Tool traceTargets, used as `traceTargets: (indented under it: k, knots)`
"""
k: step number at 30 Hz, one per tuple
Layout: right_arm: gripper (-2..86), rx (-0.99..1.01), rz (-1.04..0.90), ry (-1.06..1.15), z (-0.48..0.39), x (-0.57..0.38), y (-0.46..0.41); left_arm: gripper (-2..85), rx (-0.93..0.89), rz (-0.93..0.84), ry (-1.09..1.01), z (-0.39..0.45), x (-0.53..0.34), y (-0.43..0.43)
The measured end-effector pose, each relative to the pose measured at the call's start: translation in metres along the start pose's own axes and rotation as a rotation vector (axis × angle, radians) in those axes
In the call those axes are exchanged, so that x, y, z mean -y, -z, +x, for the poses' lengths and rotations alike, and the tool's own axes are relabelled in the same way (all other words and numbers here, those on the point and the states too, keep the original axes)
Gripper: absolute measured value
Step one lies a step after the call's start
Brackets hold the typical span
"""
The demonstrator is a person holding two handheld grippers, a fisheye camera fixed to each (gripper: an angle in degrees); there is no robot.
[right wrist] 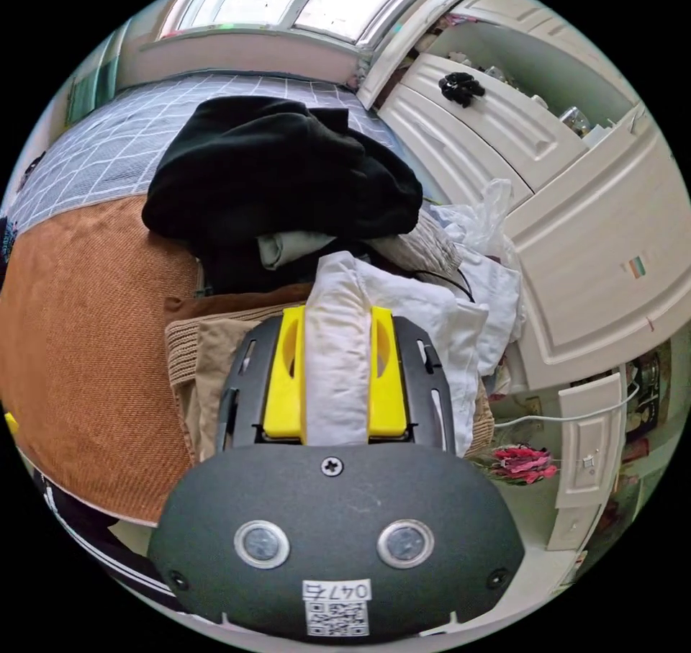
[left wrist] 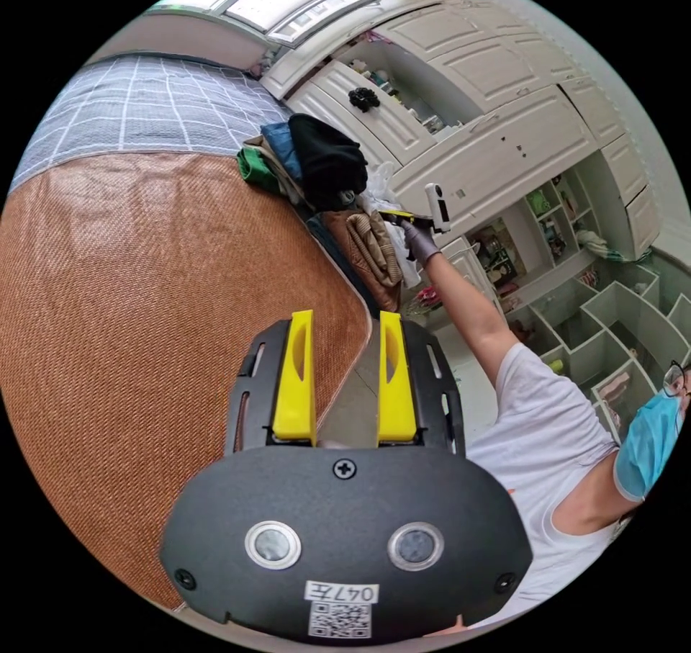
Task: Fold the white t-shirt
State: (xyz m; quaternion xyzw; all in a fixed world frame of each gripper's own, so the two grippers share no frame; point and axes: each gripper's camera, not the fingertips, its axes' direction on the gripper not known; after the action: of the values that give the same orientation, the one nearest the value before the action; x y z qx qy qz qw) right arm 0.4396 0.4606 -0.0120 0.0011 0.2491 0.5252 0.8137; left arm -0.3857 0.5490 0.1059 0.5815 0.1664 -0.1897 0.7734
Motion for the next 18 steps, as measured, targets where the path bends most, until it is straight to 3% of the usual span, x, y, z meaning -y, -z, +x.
traceTargets:
  k: [7,13,18]
  knots:
    - [3.1,-0.093,-0.039,0.01,-0.011,-0.004,-0.005,12.9,0.028,-0.035,-0.033,-0.01,-0.017,-0.001]
    - [1.1,0.203,0.141,-0.239,0.031,-0.037,0.01,12.1,0.012,0.014,-0.002,-0.032,-0.032,0.012]
    - [1.5,0.284,0.262,-0.081,0.015,-0.055,0.024,11.8,0.01,0.015,-0.024,-0.034,-0.042,0.016]
